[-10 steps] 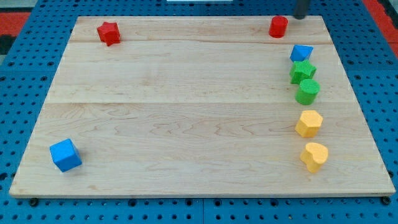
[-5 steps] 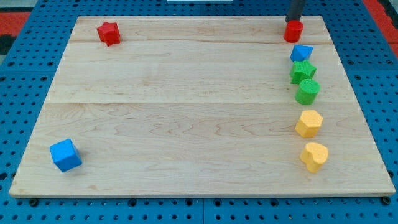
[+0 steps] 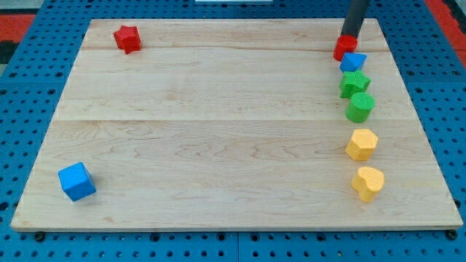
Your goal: Move the red circle into the blue triangle
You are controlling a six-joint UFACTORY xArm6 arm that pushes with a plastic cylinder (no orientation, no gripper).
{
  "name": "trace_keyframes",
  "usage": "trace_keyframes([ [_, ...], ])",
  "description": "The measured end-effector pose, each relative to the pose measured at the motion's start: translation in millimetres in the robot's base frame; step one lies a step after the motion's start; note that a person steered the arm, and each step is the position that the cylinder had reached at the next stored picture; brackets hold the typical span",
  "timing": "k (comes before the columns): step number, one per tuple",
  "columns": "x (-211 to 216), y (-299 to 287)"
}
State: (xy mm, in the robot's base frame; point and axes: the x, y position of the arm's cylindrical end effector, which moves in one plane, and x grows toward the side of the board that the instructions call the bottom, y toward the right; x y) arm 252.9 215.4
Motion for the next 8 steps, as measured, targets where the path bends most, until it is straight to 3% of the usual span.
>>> trace_keyframes([
  [5, 40.2, 1.2],
  [8, 51.4, 53.9],
])
